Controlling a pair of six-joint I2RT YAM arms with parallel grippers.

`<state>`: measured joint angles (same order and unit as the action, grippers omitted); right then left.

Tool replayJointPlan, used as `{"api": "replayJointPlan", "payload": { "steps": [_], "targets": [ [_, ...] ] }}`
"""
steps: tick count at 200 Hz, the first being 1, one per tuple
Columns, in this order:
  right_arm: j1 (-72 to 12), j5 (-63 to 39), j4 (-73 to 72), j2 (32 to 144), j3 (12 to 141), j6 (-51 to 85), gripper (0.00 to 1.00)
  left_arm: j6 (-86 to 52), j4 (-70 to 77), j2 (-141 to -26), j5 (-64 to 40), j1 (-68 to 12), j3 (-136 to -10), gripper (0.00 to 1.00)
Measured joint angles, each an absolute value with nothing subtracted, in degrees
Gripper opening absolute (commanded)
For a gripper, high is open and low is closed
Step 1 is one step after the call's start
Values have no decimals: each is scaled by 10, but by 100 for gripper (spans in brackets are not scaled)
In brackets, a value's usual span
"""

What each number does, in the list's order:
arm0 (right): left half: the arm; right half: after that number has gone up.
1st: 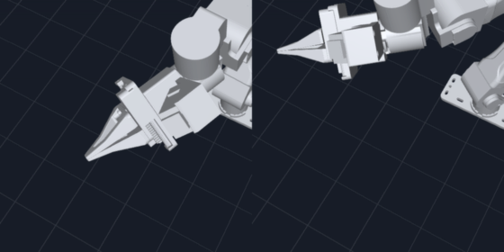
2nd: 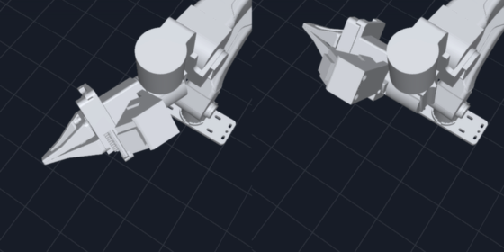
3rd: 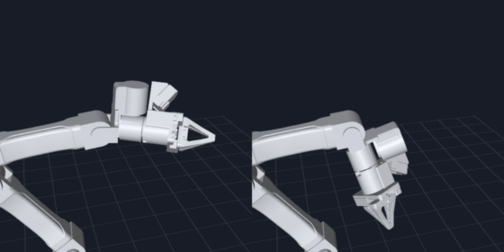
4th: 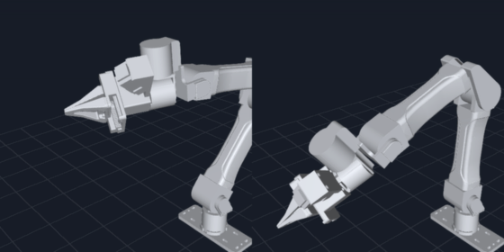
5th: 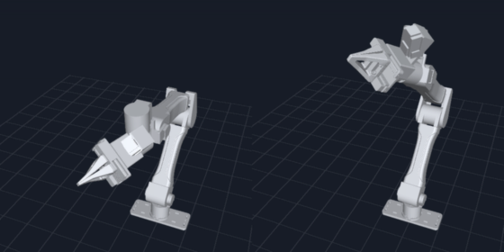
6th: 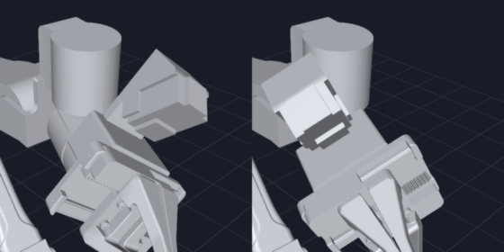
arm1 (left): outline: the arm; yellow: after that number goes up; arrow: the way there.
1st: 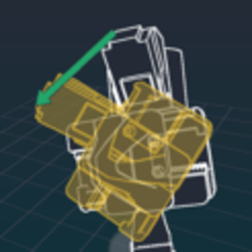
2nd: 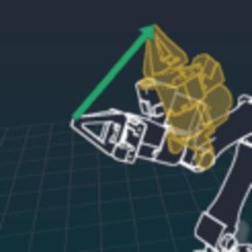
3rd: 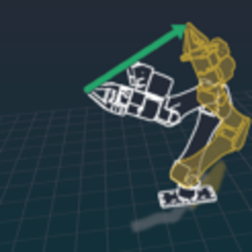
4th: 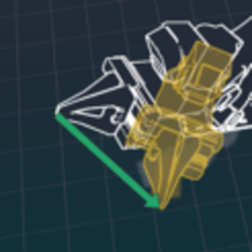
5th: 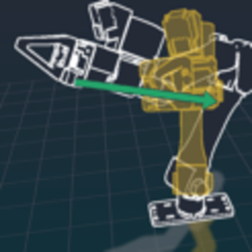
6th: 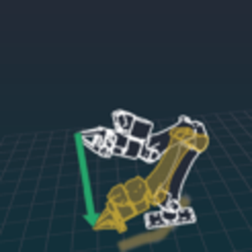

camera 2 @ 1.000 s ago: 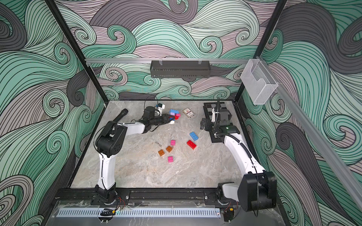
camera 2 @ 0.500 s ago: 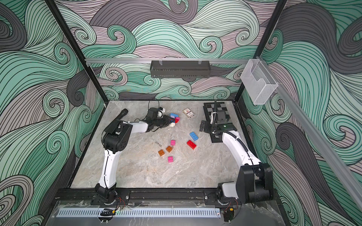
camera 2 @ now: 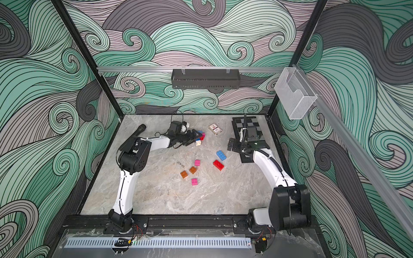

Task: Assemble the letter p with lego
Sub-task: Place the lego brick at the center of the board, then pick up the lego brick from the center of the board.

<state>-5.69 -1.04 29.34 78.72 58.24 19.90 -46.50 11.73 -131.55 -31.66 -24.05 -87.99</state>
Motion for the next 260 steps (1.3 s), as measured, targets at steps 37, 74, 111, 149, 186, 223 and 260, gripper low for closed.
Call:
{"api": "replayJointPlan", "payload": {
  "steps": [37,74,111,149,186,223,260],
  "targets": [
    [-57,-12,294,788,582,199,99,-447,99,-1305,-292,-241,-875,99],
    [-59,-12,303,803,596,197,97,-410,48,-1250,-225,-237,-828,98],
    [-103,14,337,820,623,182,92,-354,-12,-1127,-137,-238,-726,99],
    [-228,87,379,830,649,162,90,-263,-63,-855,-12,-266,-649,99],
    [-321,115,424,837,656,156,86,-234,-86,-586,59,-285,-580,99],
    [-359,112,448,842,656,166,85,-225,-182,-535,30,-274,-517,83],
    [-373,111,457,878,657,171,83,-230,-259,-615,-36,-274,-470,59]
  ]
}}
